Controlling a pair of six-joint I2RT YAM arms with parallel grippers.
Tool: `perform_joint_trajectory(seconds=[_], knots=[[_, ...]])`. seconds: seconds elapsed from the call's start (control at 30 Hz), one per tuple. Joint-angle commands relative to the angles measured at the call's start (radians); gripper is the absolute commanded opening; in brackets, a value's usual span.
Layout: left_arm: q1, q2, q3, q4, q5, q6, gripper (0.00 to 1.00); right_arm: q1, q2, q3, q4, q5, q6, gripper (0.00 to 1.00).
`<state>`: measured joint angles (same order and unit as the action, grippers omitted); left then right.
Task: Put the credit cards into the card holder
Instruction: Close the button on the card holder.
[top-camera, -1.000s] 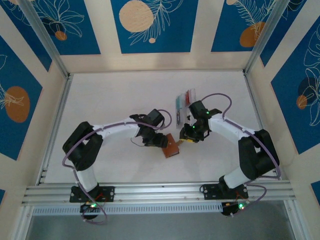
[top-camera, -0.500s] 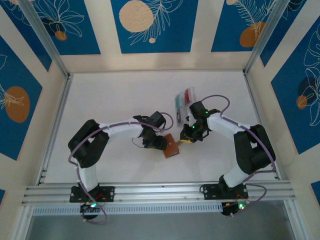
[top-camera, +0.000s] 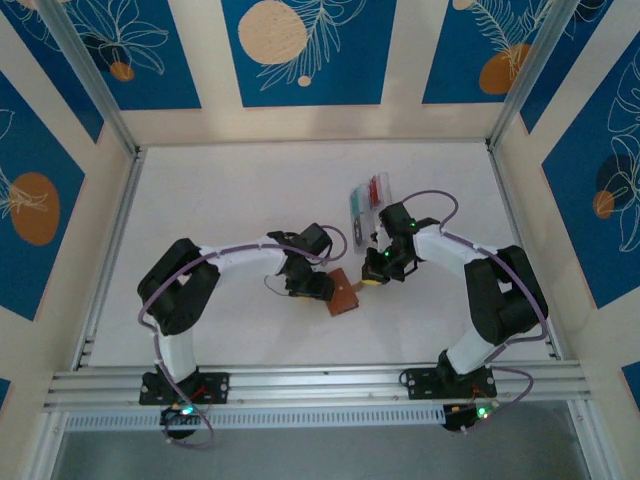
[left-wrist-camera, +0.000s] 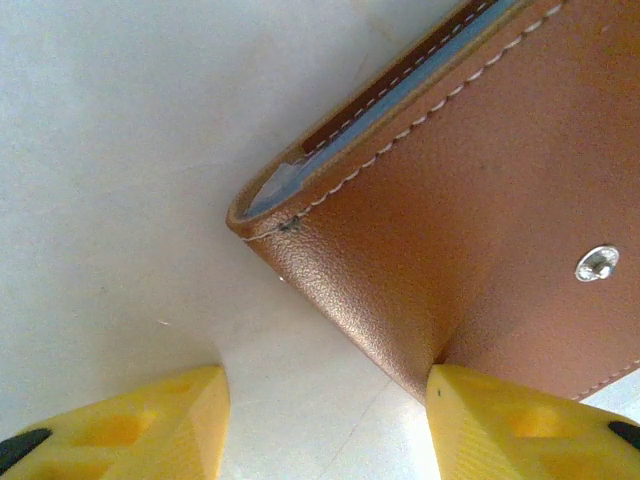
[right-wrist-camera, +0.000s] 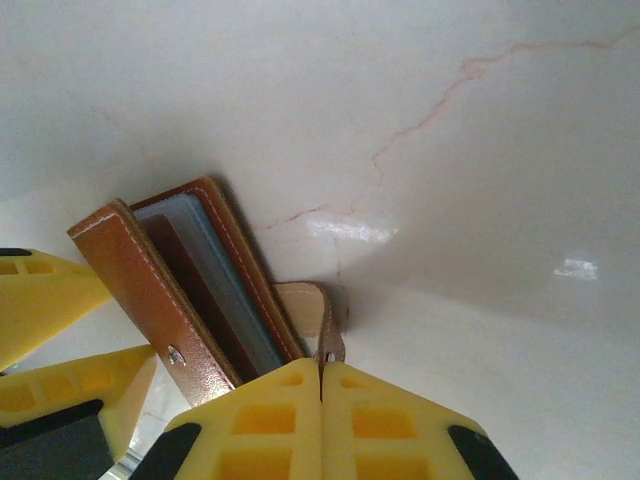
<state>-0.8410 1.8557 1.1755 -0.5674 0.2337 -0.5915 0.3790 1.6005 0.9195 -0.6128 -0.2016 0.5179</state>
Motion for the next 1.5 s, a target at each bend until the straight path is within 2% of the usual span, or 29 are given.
perform_joint_trajectory(seconds=[0.0, 0.27, 0.77, 1.47], knots=[[-0.010, 0.035, -0.002, -0.028, -0.028, 0.021, 0.54, 0.004, -0.045, -0.010, -0.014, -0.051, -0.034, 0.00], [-0.013, 0.051, -0.013, -0.025, -0.043, 0.033, 0.53, 0.048, -0.039, 0.061, -0.072, -0.084, -0.101, 0.00], [-0.016, 0.043, -0.043, 0.011, -0.028, 0.029, 0.53, 0.178, 0.134, 0.150, -0.096, -0.093, -0.133, 0.00], [-0.017, 0.034, -0.075, 0.048, -0.008, 0.013, 0.53, 0.171, 0.181, 0.168, -0.113, -0.015, -0.083, 0.00]])
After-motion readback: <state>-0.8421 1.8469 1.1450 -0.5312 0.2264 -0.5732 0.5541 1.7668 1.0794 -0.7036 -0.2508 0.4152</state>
